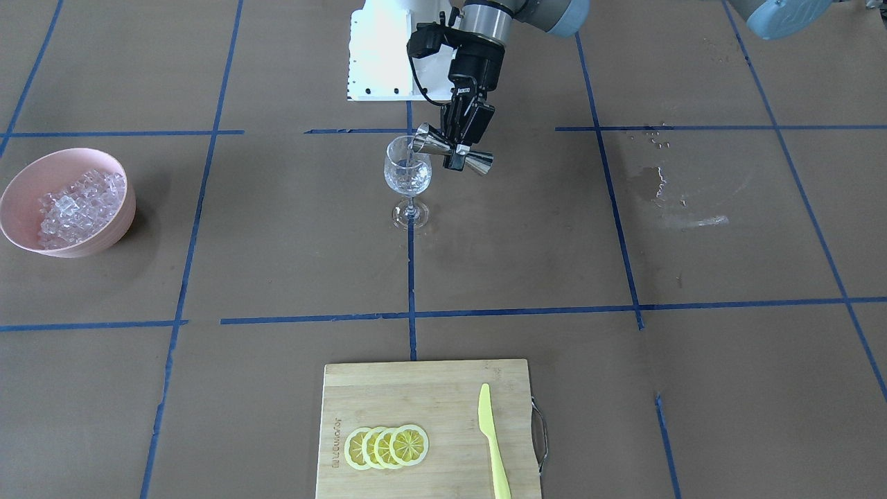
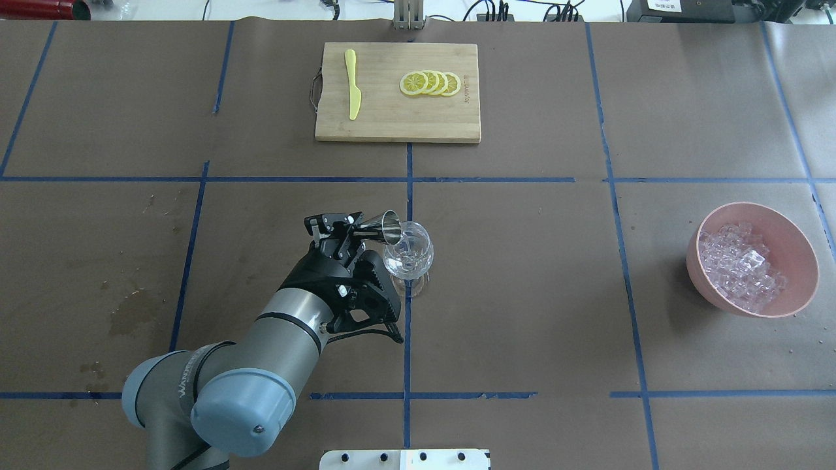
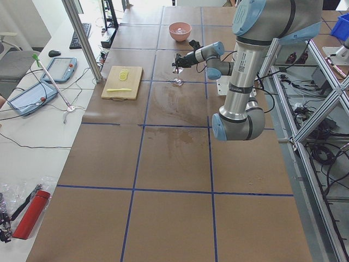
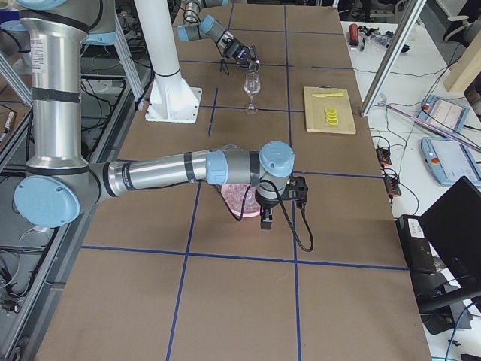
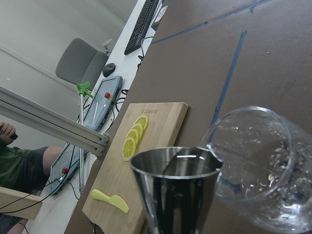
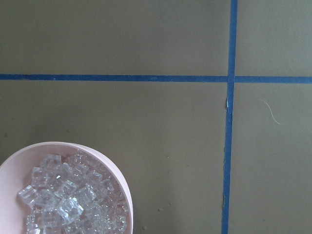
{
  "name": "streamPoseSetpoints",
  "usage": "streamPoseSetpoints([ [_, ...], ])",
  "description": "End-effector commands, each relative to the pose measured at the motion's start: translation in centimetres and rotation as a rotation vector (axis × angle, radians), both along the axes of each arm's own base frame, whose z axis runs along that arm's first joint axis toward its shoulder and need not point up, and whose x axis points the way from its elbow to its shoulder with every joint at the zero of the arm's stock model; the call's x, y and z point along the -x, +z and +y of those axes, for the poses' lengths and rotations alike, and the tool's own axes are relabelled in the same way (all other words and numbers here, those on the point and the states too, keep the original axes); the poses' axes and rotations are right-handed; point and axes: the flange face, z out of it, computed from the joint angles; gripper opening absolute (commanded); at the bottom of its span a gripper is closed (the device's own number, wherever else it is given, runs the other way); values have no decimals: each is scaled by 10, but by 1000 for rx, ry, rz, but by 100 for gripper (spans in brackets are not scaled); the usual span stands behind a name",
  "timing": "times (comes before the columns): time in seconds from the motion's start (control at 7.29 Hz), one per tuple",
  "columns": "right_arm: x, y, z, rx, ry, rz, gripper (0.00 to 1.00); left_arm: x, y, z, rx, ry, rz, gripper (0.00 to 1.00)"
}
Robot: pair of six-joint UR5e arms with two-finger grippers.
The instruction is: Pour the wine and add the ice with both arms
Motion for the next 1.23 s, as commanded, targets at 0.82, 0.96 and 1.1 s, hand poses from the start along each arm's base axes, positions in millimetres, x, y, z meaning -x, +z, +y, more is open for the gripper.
streamPoseSetpoints([
  [0.82,0,-1,0,0,1,0,100,5,-25,-14,-153,49,-332,0],
  [0.96,0,1,0,3,1,0,100,3,-22,-14,-167,63,-397,0],
  [1.1,0,2,0,3,0,0,100,7,-26,-15,-187,72,-439,0],
])
